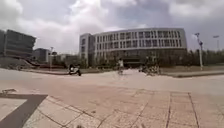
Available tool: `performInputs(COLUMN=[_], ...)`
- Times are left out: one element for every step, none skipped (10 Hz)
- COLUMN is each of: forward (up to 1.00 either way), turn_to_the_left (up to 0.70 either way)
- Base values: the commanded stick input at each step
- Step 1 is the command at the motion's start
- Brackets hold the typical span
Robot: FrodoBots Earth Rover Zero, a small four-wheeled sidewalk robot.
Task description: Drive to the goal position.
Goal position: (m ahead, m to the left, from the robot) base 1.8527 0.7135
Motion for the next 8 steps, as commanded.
performInputs(forward=[0.6, 0.6, 0.6, 0.6, 0.6, 0.6, 0.6, 0.6], turn_to_the_left=[0.0, 0.0, 0.0, 0.0, 0.0, 0.0, -0.02, -0.11])
